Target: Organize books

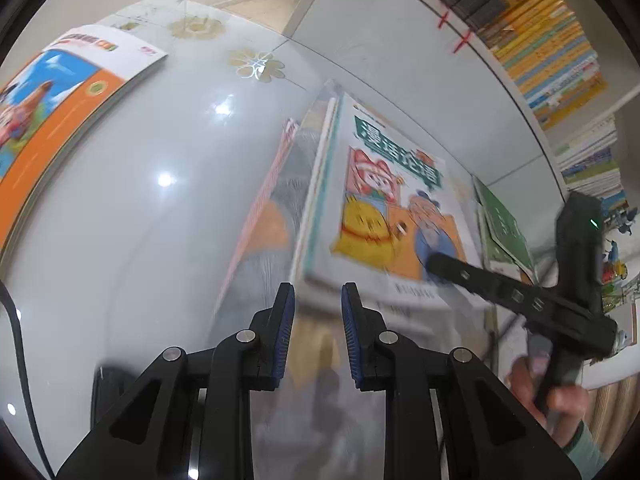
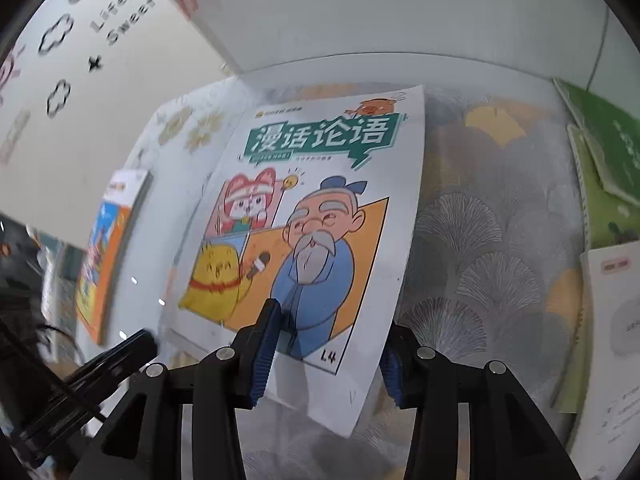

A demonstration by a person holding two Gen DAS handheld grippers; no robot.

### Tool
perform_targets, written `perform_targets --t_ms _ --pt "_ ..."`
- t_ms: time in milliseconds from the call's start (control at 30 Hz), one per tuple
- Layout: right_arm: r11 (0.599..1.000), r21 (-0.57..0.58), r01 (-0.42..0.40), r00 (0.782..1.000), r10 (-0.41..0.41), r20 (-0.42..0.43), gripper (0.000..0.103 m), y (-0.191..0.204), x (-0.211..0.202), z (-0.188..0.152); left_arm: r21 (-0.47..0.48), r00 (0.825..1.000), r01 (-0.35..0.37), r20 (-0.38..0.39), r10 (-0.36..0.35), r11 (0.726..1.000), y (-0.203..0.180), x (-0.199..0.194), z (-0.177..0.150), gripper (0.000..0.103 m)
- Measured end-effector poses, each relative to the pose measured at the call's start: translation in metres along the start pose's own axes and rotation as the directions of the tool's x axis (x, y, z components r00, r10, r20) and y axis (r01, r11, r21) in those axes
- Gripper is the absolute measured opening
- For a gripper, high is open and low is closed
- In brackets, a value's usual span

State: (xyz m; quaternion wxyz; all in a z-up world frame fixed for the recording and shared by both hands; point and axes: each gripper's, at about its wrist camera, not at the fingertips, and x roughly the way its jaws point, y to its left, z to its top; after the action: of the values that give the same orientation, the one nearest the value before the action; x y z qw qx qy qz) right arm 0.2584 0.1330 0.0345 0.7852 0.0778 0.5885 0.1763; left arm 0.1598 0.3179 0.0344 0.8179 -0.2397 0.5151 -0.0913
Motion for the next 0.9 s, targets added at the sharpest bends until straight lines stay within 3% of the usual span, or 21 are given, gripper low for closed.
perform_targets --t_ms 133,167,267,300,567,667,900 --pt "0.993 0.084 -0.082 0.996 0.085 -0.032 0.053 -0.034 -0.021 -0.038 0.038 1.0 -0.016 -0.004 0.017 0.999 -0.023 -0.026 -0.044 0.023" --pt "0.982 0.149 -0.112 0.99 0.124 -0.073 0.053 -0.048 -0.023 -0.056 0.059 1.0 -0.026 -0.005 0.027 0.998 -0.031 -0.03 -0.057 0.023" --pt "0.908 0.32 -0.272 0.932 0.332 -0.148 0.053 -0.086 -0.031 -0.114 0.092 0.999 -0.038 -0.034 0.041 0.995 -0.058 -0.039 -0.101 0.028" --pt "0.9 0.336 -0.278 0.927 0.343 -0.152 0.053 -0.096 -0.036 -0.129 0.094 0.998 -0.034 -0.05 0.039 0.995 -0.069 -0.039 -0.116 0.028" --pt "0.969 0.164 -0.183 0.962 0.211 -0.172 0.053 -0.147 -0.105 -0.217 0.089 0.99 0.039 -0.138 -0.026 0.995 -0.158 -0.025 -0.195 0.029" --pt "0.969 0.156 -0.189 0.969 0.21 -0.131 0.054 -0.17 -0.129 -0.232 0.144 0.988 0.049 -0.151 -0.027 0.988 -0.197 -0.02 -0.214 0.032" --pt "0.967 0.219 -0.132 0.991 0.137 -0.009 0.056 -0.238 -0.179 -0.241 0.166 0.978 0.109 -0.195 -0.076 0.98 -0.248 0.008 -0.221 0.042"
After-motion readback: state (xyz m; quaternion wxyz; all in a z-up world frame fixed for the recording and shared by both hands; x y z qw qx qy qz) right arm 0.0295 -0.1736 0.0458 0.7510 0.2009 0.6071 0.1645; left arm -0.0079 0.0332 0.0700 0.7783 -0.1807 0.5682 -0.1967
